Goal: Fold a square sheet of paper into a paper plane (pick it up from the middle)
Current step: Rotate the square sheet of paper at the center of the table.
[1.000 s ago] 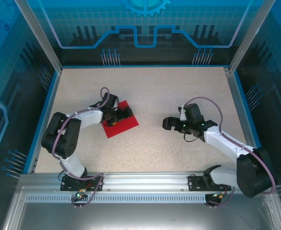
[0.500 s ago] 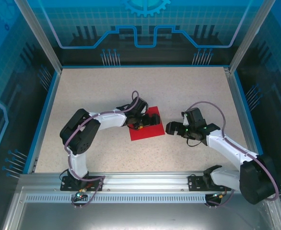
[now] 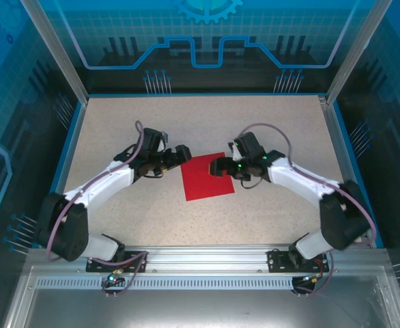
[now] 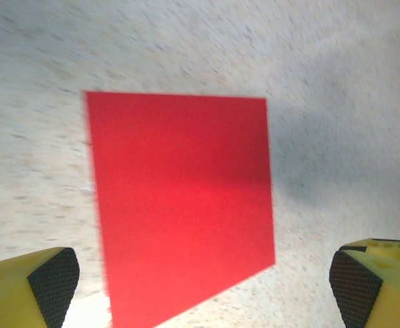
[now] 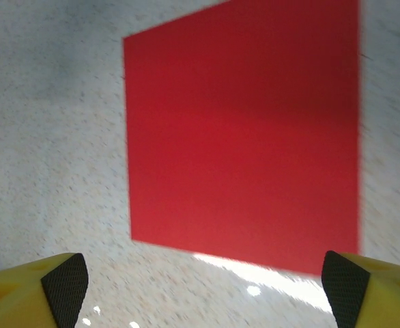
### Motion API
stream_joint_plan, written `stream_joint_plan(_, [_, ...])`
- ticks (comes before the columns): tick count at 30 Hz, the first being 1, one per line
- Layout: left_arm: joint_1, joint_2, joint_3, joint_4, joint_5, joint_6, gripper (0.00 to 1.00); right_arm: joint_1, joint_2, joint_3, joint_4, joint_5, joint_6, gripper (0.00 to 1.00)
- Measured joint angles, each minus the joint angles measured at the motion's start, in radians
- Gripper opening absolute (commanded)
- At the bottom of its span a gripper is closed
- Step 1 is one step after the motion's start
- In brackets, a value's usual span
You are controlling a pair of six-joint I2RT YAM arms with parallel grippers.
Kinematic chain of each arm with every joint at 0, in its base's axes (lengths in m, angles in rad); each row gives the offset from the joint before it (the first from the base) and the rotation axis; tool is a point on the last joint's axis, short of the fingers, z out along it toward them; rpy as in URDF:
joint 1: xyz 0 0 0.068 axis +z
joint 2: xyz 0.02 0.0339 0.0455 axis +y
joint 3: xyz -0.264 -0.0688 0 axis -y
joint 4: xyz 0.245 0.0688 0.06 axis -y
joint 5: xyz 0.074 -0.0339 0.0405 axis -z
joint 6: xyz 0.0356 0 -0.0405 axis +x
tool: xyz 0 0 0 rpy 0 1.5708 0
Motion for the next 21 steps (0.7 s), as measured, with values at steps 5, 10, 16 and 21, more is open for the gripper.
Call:
stream_joint_plan(5, [0.017,-0.114,-0.104,-0.030,-0.040,0.011,0.98,0.019,0.228,0.198,-0.019,-0.005,0.001,0.83])
stream_joint_plan(10, [0.028,-0.187,-0.181,-0.031,-0.051,0.018,0.98,0.008,0.352,0.288,-0.049,-0.007,0.005,0.83])
stream_joint_plan(16, [0.041,-0.224,-0.218,-0.022,-0.051,0.019,0.98,-0.015,0.388,0.259,-0.050,0.000,0.032,0.83])
stream_joint_plan(21, [0.041,-0.270,-0.230,-0.019,-0.056,0.027,0.99,-0.015,0.344,0.145,0.030,0.011,0.068,0.82])
